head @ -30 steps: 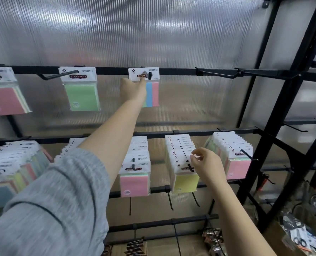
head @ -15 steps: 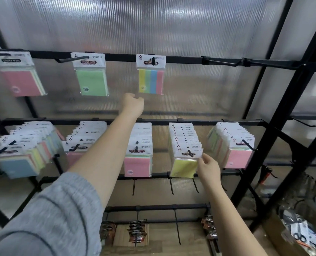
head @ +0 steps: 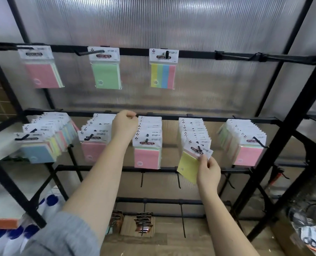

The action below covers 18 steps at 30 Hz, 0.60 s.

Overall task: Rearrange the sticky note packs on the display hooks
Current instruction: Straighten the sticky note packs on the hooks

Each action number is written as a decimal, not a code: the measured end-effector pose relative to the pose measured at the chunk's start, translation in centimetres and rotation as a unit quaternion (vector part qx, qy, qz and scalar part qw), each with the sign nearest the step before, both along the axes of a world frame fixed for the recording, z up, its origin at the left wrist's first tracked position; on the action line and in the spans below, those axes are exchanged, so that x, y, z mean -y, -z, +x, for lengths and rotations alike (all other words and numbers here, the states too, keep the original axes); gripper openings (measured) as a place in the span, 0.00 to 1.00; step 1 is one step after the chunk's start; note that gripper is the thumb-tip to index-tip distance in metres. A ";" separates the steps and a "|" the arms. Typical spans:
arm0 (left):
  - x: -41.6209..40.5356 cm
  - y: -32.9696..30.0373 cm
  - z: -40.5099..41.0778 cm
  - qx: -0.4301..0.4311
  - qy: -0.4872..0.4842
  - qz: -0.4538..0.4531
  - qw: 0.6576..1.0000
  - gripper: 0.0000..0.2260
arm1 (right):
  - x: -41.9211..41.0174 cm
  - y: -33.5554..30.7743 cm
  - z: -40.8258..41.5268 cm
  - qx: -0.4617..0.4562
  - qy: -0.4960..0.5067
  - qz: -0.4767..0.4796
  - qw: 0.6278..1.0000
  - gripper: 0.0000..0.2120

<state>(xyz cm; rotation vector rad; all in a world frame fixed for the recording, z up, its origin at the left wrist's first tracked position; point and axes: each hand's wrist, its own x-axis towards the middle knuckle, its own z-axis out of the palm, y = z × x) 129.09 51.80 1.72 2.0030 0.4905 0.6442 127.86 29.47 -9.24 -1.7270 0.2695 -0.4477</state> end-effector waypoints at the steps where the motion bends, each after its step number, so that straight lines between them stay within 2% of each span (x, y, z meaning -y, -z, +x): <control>1: 0.0 0.6 -0.4 0.005 -0.006 0.004 1.000 0.12 | -0.3 0.1 -0.4 0.008 0.016 0.001 1.000 0.15; 5: 0.8 3.5 -1.8 0.027 -0.043 0.022 0.998 0.11 | -0.8 0.3 -1.6 0.024 0.081 -0.025 0.996 0.18; 9: 1.5 6.2 -2.9 0.049 -0.052 0.002 0.997 0.11 | -1.1 -0.2 -2.7 0.076 0.096 -0.043 0.991 0.17; 18: 1.2 8.8 -3.4 0.058 -0.010 0.011 0.998 0.10 | -1.6 -1.6 -2.7 0.146 0.107 0.011 0.983 0.16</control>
